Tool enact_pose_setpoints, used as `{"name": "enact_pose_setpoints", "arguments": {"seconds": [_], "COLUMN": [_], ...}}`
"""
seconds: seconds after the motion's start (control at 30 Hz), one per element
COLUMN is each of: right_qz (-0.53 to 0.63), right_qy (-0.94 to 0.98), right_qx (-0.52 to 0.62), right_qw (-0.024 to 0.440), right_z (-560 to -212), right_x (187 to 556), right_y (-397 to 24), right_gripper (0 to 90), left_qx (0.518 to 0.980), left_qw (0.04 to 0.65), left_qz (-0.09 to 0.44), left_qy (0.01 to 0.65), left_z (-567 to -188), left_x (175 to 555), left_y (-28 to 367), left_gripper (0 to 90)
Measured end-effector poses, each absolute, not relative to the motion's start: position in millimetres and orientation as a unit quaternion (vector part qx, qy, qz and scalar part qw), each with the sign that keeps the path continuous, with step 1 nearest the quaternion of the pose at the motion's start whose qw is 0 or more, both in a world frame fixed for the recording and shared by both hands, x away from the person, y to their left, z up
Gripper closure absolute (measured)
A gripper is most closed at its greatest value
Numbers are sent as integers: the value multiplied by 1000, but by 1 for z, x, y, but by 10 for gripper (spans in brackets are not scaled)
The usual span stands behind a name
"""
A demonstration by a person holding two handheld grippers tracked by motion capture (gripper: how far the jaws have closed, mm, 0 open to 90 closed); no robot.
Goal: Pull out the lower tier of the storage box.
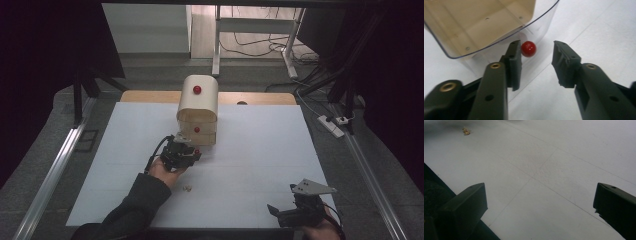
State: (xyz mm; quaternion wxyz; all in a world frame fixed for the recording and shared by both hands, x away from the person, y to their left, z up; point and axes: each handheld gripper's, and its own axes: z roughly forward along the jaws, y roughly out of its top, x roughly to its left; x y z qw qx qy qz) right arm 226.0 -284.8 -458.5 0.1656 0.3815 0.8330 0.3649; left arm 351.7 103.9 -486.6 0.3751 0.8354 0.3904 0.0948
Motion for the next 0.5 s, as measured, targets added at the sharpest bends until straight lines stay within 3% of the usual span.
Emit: {"name": "enact_pose_setpoints", "arguments": {"seconds": [0.5], "right_qz": [364], "right_qy": [833], "right_qx": [383], "right_qw": [163], "right_z": [-459], "right_x": [227], "right_y": [-285], "right_gripper": [0], "left_qx": [855], "left_qw": [382], "left_qz": [54], "left_qy": [346], "left_z": [-473], "left_x": [358], "left_y": [110], "left_gripper": [246]}}
